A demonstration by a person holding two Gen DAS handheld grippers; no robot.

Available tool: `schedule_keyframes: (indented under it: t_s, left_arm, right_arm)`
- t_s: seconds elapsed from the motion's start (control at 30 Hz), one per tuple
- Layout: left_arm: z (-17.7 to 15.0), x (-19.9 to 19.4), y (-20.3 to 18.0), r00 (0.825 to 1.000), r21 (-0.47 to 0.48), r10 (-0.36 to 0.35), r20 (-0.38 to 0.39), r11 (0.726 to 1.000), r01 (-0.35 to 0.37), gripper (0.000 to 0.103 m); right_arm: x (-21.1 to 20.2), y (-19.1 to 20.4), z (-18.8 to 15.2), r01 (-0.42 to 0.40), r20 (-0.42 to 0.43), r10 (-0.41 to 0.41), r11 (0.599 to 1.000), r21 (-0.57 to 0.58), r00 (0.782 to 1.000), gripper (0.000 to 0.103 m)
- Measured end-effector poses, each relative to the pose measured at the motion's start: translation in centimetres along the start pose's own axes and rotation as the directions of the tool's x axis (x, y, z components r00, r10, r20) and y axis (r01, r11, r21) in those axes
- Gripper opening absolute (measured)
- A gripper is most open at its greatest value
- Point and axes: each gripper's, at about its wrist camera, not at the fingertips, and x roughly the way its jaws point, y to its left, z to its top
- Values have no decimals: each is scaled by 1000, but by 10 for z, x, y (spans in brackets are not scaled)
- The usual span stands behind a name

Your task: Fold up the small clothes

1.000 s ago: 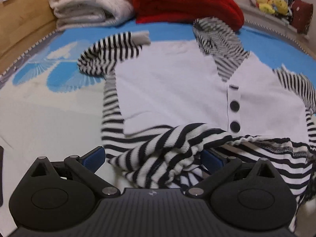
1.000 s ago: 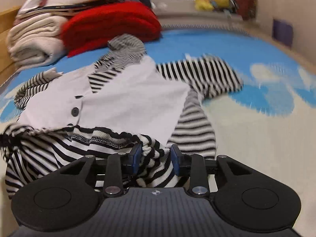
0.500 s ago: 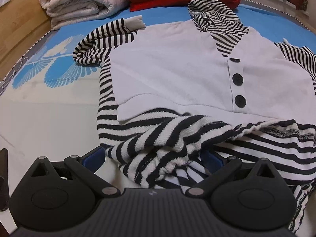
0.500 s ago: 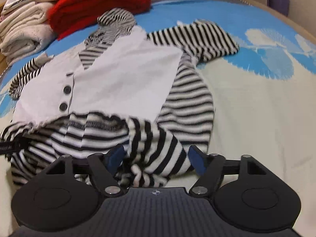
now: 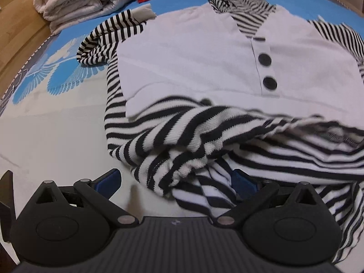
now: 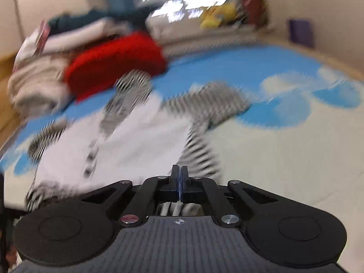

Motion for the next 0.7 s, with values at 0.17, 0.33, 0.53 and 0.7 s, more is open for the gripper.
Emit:
schedule_keyframes:
  t_s: [0.17, 0.33, 0.53, 0.7]
  left_arm:
    - [-6, 2, 5, 1000, -10, 10, -29, 1000, -10, 103]
    - [-7, 2, 9, 999, -44, 5, -47, 999, -7, 103]
    - [-4, -1, 12, 997, -68, 73, -33, 995, -75, 103]
    - [6, -2, 27, 998, -147, 60, -21, 987, -62, 103]
  right_arm:
    - [9, -31, 5, 42, -99, -32, 994, 98, 995, 2]
    - [17, -20, -9, 12, -190, -4, 999, 37, 982, 6]
    - [24, 5, -26, -28, -271, 9, 997, -65, 963, 66]
    - [36, 16, -39, -50, -379, 11, 994, -94, 925, 67]
